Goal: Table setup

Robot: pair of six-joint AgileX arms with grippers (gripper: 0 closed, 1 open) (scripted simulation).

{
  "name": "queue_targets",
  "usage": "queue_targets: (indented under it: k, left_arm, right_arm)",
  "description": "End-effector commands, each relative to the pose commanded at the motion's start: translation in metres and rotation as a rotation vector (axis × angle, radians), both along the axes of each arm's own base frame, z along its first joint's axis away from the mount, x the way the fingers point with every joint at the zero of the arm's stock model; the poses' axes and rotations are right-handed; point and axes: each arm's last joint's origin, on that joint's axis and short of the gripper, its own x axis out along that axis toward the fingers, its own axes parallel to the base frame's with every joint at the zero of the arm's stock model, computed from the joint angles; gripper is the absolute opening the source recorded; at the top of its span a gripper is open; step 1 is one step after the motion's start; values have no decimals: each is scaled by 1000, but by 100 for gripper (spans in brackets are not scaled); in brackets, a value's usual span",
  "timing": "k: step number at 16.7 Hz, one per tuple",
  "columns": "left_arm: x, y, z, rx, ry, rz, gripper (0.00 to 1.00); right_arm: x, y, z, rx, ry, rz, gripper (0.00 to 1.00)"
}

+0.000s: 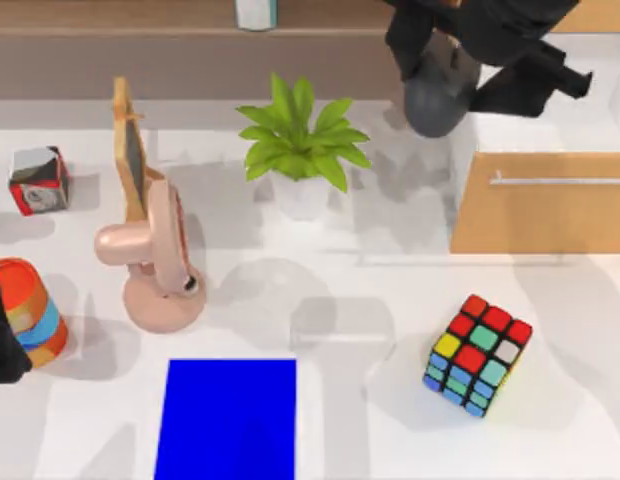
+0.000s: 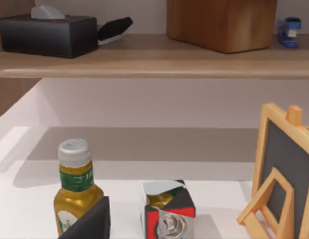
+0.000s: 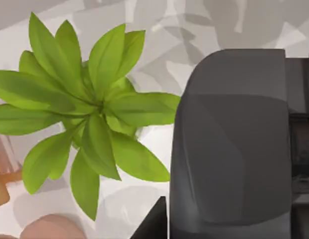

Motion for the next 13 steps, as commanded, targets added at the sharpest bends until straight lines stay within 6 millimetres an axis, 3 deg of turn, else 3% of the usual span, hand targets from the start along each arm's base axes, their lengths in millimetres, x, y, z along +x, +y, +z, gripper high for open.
queue_targets:
  k: [4, 7, 10, 13]
  left_arm:
    - [0, 0, 0, 0, 0, 0, 100]
    - [0, 0, 0, 0, 0, 0, 100]
    - [0, 0, 0, 0, 0, 0, 100]
    - [0, 0, 0, 0, 0, 0, 100]
  right_arm:
    - [-66, 114, -67, -128, 180, 181, 0]
    - [-123, 175, -116, -249, 240, 279, 0]
    - [-157, 208, -147, -306, 222, 321, 0]
    - [-163, 214, -152, -314, 213, 327, 0]
